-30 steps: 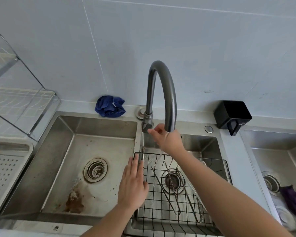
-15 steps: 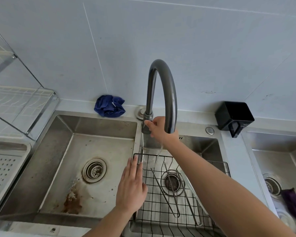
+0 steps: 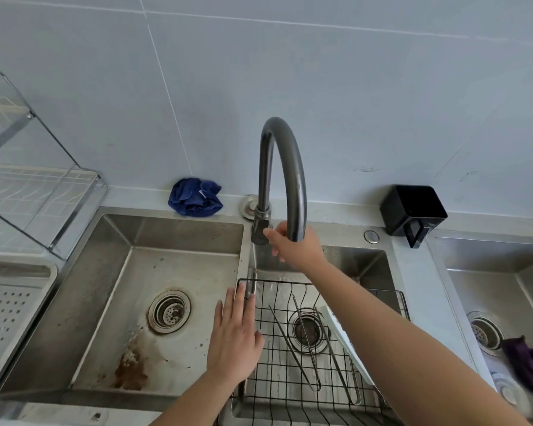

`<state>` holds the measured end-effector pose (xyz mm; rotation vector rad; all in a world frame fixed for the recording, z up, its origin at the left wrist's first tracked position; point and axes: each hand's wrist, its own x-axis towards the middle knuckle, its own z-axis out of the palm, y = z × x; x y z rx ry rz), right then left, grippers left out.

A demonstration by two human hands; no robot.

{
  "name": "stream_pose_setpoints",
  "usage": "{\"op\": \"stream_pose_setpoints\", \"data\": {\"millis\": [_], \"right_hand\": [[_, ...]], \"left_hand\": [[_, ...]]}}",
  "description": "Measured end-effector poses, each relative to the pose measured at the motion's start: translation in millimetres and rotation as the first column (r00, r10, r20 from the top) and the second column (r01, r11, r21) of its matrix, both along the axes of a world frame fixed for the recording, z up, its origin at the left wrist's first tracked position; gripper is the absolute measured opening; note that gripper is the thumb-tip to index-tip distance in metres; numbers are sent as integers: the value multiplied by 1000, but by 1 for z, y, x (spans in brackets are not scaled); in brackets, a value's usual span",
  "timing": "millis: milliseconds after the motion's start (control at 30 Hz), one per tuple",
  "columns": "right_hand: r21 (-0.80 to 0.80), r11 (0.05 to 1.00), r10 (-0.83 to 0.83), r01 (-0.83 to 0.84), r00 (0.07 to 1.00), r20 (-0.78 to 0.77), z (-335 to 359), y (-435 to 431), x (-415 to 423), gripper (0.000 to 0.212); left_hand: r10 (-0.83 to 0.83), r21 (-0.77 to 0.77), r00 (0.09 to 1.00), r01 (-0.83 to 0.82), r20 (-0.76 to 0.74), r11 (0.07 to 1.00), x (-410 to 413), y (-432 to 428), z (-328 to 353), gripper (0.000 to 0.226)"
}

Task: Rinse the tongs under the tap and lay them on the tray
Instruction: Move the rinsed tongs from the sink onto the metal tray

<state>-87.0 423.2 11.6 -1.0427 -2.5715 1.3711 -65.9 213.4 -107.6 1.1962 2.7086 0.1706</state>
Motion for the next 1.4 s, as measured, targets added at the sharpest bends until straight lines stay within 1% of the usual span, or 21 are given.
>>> {"op": "stream_pose_setpoints", "data": {"millis": [33,100,133,200,233,300,333,400,467,533,633,700,767,833,933,1033,1100,1167,1267,1400], "right_hand": [[0,1000,-6,6,1000,18,-1,-2,10,29],[55,998,7,-11,997,76,-7,-6,32,32],[69,998,1,-8,995,100,-11,-7,44,31],[54,998,-39,32,991,129,-21,-9,71,24],[42,997,-74,69,988,139,-25,-9,85,20],[41,988,-152,148,975,162,-34,-12,115,17],[51,983,-183,177,968,174,-39,-15,129,15],[87,977,-208,193,956,209,-49,-22,156,13],[155,977,-186,147,943,276,-61,-32,178,14],[256,965,-148,58,924,352,-71,-41,196,18],[350,935,-108,-54,898,426,-84,-49,213,24],[364,924,-79,-119,871,485,-91,-52,218,28],[358,918,-56,-171,838,543,-97,-52,222,27],[358,906,-36,-226,802,597,-102,-51,224,25],[373,878,-12,-301,763,646,-108,-51,226,23],[393,849,3,-353,747,665,-110,-52,228,27],[382,859,2,-340,749,662,-110,-51,229,27],[365,885,-11,-289,771,637,-108,-49,229,25],[335,924,-40,-182,828,560,-104,-48,229,18],[320,938,-40,-134,874,484,-103,-48,227,18]], "left_hand": [[4,2,1000,-4,-12,1000,1,1,3,77],[-8,35,999,10,-49,999,4,4,9,74],[-33,75,996,39,-78,996,6,7,12,69],[-99,173,990,116,-105,978,13,12,19,50],[-131,202,988,146,-85,968,19,16,24,42],[-163,173,986,158,14,972,30,26,35,38],[-139,134,985,126,98,983,36,31,37,41],[-28,70,969,11,247,997,43,40,36,50],[110,7,928,-121,357,993,49,47,33,64],[213,-52,883,-211,418,976,56,53,28,81],[292,-100,861,-276,416,956,66,64,21,102],[322,-126,864,-297,386,947,72,71,18,112],[323,-145,871,-290,371,946,78,75,15,120],[325,-162,874,-284,362,945,84,75,9,123],[344,-162,862,-305,373,938,91,74,1,119],[371,-133,837,-347,402,928,93,74,0,113],[393,-110,815,-384,425,917,92,73,2,112],[410,-91,798,-415,441,905,90,71,6,111],[436,-59,770,-465,466,883,87,66,12,106],[444,-25,735,-504,512,863,83,59,21,96]]}}
